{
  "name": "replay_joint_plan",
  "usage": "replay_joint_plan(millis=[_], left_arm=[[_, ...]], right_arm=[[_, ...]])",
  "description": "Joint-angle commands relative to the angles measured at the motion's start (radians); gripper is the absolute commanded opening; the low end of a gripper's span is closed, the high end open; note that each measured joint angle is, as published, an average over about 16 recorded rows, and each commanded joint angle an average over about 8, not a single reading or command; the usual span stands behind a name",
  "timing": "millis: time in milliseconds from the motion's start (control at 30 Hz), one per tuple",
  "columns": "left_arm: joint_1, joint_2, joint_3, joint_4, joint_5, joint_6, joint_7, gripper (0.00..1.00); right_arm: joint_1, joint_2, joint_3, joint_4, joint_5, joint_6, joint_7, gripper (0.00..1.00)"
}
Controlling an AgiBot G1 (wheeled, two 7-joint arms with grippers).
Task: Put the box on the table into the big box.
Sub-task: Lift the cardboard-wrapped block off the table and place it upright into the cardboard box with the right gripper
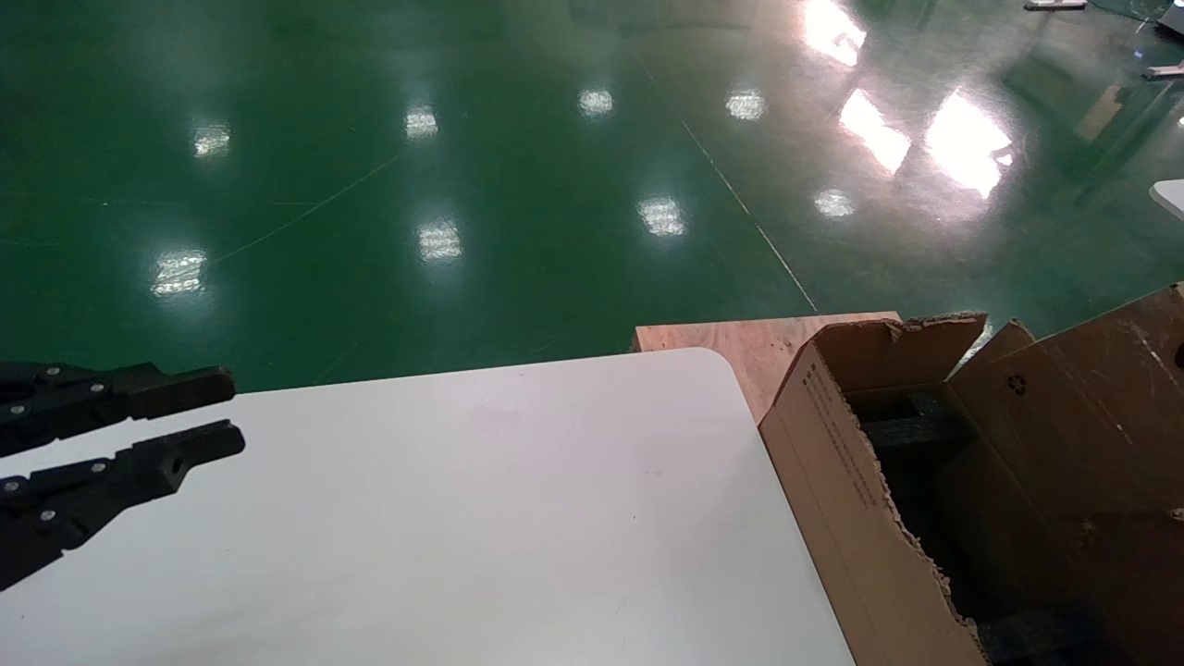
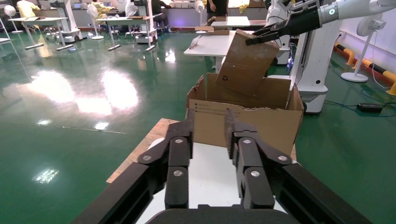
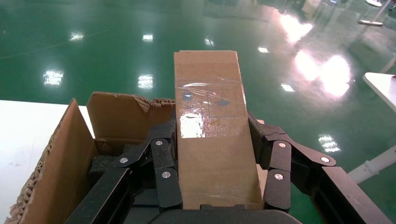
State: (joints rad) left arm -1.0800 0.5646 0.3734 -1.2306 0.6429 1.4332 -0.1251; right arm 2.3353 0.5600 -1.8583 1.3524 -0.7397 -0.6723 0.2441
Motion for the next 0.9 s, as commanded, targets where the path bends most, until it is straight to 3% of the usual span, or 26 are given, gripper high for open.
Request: replay_joint_plan(millis=[33,433,900], left_arm=[[0.000,0.000,0.000,0.000,0.000,0.000,0.000,0.00],[0.000,0.000,0.000,0.000,0.000,0.000,0.000,0.00],[0.000,0.000,0.000,0.000,0.000,0.000,0.000,0.00]], right_arm=[[0.018,0.000,-0.034,-0.001,0.003,0.016,-0.008,0.00],[0.116,0.035,-0.175,-0.026,0.019,0.065,-0.047,0.00],[0.190,-0.024,-0.267,-0.126,0.031,0.038,-0.070,0.00]])
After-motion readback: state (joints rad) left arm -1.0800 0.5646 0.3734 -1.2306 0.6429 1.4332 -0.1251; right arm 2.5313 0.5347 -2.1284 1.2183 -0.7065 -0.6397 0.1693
